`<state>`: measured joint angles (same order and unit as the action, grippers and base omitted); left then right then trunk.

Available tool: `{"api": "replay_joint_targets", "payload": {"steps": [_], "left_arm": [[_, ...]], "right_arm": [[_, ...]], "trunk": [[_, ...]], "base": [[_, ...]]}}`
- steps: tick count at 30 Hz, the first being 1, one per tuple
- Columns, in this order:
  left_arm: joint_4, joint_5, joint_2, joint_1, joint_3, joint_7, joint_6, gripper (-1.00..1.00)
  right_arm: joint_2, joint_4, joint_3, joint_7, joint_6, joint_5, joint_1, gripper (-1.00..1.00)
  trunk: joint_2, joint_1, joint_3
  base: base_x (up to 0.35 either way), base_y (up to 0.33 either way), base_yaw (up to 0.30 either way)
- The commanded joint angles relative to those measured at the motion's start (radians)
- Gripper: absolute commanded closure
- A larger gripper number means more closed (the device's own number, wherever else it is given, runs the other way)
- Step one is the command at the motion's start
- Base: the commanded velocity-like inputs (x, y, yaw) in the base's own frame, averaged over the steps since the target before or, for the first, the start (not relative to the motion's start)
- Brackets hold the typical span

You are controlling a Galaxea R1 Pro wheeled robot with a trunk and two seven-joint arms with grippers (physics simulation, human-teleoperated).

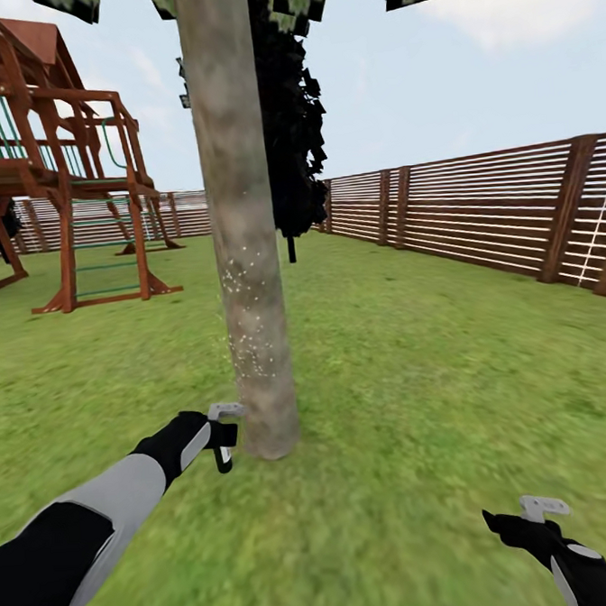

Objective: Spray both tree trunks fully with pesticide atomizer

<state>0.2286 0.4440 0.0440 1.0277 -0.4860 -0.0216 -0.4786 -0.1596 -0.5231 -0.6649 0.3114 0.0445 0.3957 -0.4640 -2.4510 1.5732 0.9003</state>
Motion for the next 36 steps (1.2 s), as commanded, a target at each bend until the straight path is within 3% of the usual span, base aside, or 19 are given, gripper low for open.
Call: {"api": "replay_joint_targets", "payload": {"steps": [1, 5, 14, 36], "left_arm": [[0.000, -0.001, -0.002, 0.000, 0.000, 0.000, 0.000, 1.00], [0.000, -0.001, -0.016, 0.000, 0.000, 0.000, 0.000, 1.00], [0.000, -0.001, -0.018, 0.000, 0.000, 0.000, 0.000, 1.00], [-0.001, -0.001, -0.027, 0.000, 0.000, 0.000, 0.002, 1.00]], "right_arm": [[0.000, 0.000, 0.000, 0.000, 0.000, 0.000, 0.000, -1.00], [0.000, 0.000, 0.000, 0.001, 0.001, -0.001, 0.000, -1.00], [0.000, 0.000, -0.001, 0.002, 0.002, 0.000, 0.000, -1.00], [0.000, 0.000, 0.001, 0.002, 0.002, 0.000, 0.000, -1.00]], "trunk": [[0.000, 0.000, 0.000], [0.000, 0.000, 0.000], [0.000, 0.000, 0.000], [0.000, 0.000, 0.000]], "base": [[0.013, -0.132, 0.286], [0.051, -0.279, 0.124], [0.004, -0.327, 0.037], [0.055, -0.333, 0.248]]}}
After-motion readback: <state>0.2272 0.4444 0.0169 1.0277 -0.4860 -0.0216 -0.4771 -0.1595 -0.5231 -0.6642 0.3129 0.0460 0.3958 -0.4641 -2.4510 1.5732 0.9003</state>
